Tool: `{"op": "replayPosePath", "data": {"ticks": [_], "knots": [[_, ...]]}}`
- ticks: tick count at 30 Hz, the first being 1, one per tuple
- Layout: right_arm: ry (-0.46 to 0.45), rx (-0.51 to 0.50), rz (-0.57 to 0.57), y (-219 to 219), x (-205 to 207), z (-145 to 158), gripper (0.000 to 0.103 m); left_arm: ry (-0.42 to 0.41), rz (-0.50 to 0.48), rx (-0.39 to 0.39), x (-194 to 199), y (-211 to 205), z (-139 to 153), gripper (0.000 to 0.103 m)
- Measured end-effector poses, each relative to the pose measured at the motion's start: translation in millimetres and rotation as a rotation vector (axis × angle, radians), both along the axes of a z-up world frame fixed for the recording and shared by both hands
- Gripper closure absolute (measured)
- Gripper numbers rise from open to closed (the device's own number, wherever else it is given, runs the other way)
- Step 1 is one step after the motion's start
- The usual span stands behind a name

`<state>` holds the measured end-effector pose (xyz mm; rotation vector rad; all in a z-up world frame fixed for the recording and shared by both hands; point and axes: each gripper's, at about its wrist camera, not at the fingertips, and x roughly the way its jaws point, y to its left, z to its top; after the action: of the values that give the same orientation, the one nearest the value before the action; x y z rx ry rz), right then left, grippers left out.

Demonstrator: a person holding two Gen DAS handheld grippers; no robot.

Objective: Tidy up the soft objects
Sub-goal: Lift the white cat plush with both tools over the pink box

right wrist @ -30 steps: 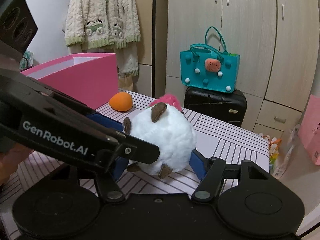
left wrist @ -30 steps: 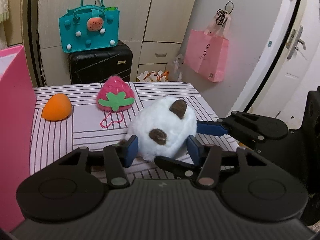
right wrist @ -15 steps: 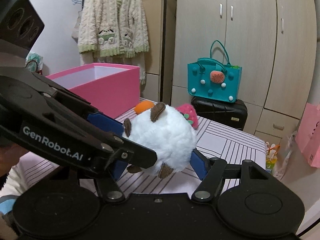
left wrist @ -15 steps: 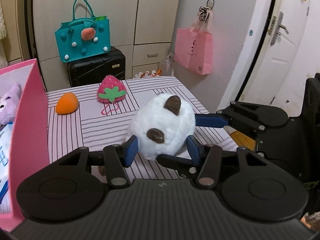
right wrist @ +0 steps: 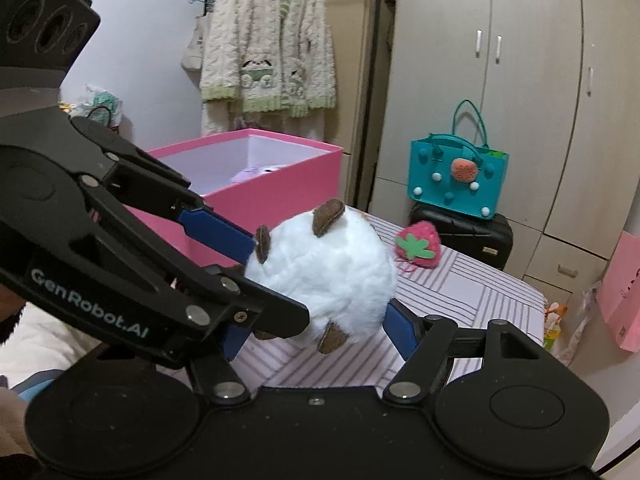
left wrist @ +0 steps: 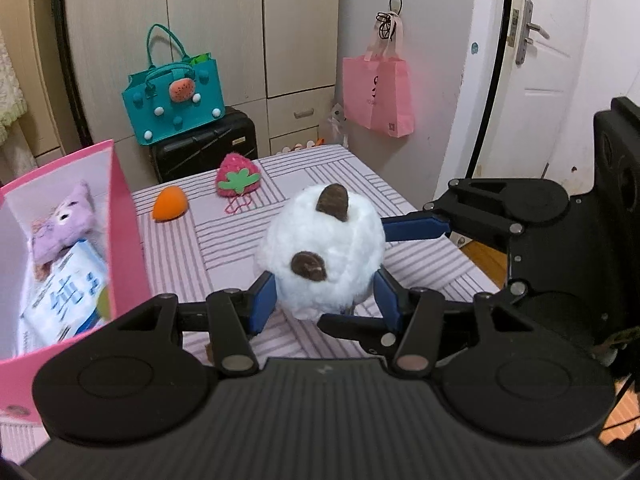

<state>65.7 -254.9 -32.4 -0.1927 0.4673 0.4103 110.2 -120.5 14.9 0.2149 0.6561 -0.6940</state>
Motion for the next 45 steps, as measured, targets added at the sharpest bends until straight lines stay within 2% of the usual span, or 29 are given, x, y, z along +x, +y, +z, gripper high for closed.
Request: {"op": "replayPosePath", "data": {"ticks": [9, 16, 21, 24, 36, 45], "knots": [[-0.018, -0.034, 0.047, 35.6, -28.0, 17.9, 0.027, -0.002, 0.005, 0.005, -29.2, 37.3, 18.9, 0.051], [-0.072, -0.055, 0.101, 64.5, -40.3, 33.6, 0.025, -0.021, 0.044, 0.003, -44.7, 68.6, 35.3, 0.051], [-0.096, -0.047, 0.135, 81.9, -40.7, 42.3, 0.025, -0.011, 0.061, -0.008, -47.5, 91.2, 46.5, 0.051], [-0.121, -0.052, 0.159, 92.1, -40.3, 48.3, 0.025, 0.003, 0.086, -0.041, -45.5, 106.0, 51.5, 0.051], [-0.165, -0.017, 0.258, 120.8, -2.9, 66.2, 0.024, -0.047, 0.208, -0.076, -27.5, 141.2, 68.2, 0.051], [-0.125, 0.085, 0.317, 125.2, 62.6, 69.2, 0.024, -0.089, 0.302, -0.079, 19.0, 152.9, 74.6, 0.051]]}}
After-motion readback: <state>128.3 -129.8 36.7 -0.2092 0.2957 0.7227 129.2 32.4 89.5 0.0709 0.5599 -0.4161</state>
